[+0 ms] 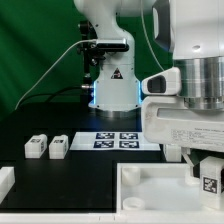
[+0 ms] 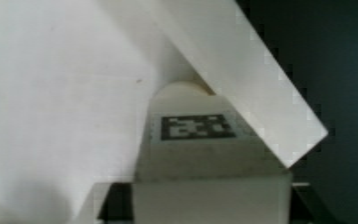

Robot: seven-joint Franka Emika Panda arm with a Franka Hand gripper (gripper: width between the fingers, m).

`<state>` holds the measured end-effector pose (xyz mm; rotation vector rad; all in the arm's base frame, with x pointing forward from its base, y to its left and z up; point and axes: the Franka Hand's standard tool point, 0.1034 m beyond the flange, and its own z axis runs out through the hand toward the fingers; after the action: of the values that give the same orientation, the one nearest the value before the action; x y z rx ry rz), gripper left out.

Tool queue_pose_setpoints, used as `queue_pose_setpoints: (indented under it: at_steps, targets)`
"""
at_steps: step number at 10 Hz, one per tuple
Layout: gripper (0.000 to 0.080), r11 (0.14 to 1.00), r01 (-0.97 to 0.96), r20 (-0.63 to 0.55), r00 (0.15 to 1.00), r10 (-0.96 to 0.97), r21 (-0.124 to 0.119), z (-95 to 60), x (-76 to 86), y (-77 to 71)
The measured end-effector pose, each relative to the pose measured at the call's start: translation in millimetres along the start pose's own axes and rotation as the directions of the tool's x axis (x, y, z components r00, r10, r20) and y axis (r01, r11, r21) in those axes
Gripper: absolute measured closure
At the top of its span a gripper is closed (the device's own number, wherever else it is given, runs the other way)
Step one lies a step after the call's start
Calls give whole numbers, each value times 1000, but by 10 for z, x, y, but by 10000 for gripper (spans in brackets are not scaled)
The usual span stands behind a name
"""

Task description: Assemble one leg

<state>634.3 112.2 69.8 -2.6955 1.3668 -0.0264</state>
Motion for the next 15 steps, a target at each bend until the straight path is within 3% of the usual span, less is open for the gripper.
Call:
queue_pose_setpoints:
  at_steps: [1, 3, 6, 9, 10, 11, 12, 13, 15]
  targets:
    - [508, 979, -204, 27, 978, 205, -15, -2, 5, 4]
    - [508, 828, -560, 39, 827, 561, -29, -1, -9, 7]
    - [507, 543, -839, 34, 543, 839, -19, 3, -15, 12]
    - [499, 531, -847, 15, 531, 847, -19, -3, 9, 48]
    - [394, 543, -839, 14, 543, 840, -21, 12, -3, 53]
    - [394, 544, -839, 14, 544, 839, -22, 15, -4, 53]
    - [255, 547, -837, 14, 547, 837, -22, 16, -7, 53]
    - [183, 549, -836, 14, 549, 836, -22, 16, -17, 47]
    - [156, 555, -832, 34, 554, 832, -12, -101, -192, 25]
